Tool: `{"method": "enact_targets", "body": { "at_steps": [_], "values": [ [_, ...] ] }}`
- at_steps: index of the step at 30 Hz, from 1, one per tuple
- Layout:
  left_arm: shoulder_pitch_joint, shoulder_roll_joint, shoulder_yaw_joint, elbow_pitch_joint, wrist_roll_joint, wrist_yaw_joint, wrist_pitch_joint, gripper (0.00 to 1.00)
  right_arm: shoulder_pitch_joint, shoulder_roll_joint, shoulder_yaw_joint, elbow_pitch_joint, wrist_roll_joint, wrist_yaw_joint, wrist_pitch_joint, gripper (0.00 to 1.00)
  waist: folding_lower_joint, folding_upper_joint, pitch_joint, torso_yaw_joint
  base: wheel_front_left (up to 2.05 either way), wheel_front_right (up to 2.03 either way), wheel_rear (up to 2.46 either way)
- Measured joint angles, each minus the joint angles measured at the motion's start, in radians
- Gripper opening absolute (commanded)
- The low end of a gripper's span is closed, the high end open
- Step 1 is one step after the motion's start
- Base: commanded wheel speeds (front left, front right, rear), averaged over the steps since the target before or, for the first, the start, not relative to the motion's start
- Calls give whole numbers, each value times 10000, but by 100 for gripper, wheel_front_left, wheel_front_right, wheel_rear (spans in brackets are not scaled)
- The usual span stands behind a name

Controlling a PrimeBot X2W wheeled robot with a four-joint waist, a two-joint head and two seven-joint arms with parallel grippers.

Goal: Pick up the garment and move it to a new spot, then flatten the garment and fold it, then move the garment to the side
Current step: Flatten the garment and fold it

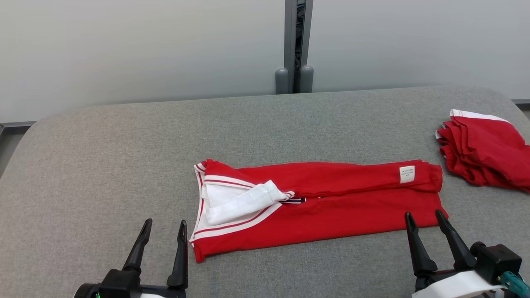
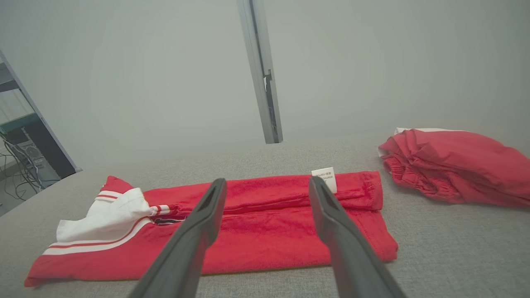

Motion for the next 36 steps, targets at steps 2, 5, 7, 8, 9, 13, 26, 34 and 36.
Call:
{"method": "enact_targets", "body": {
  "at_steps": [2, 5, 7, 8, 9, 13, 26, 34, 36],
  "values": [
    [0, -10, 8, 21, 79, -50, 0, 100, 0, 17, 13, -12, 0, 0, 0, 100, 0, -1, 3, 9, 0, 0, 0],
    [0, -17, 10, 58, 146, -111, 0, 100, 0, 21, 35, -25, 0, 0, 0, 100, 0, 0, -3, 13, 0, 0, 0],
    [-1, -19, 12, 71, 178, -130, 0, 100, 0, 21, 40, -23, 2, 0, 0, 100, 0, -1, -17, 13, 0, 0, 0],
    [-1, -23, 10, 81, 186, -140, 0, 100, 0, 21, 38, -21, 2, 0, 0, 100, 0, 0, -26, 10, 0, 0, 0],
    [-1, -23, -2, 109, 184, -140, 0, 100, 0, 19, 36, -19, 4, 0, 0, 100, 1, 0, -34, 7, 0, 0, 0],
    [-1, -25, -75, 123, 182, -140, 0, 100, -2, 35, -12, 23, 115, 0, 0, 100, 0, 0, -44, -15, 0, 0, 0],
    [-383, -35, -646, -6, 449, -314, 0, 100, -2786, -454, -625, 4303, 3958, -2, 662, 100, 0, 0, 296, 52, 0, 0, 0],
    [-867, -31, -851, -180, 713, -537, 0, 100, -4988, -1231, -552, 7010, 4105, -2, 1060, 100, 0, 0, 1067, 266, 0, 0, 0],
    [-1015, -35, -884, -201, 731, -571, 0, 100, -5386, -1214, -447, 7496, 4126, -2, 1174, 100, 0, 0, 1297, 328, 0, 0, 0]
  ]
}}
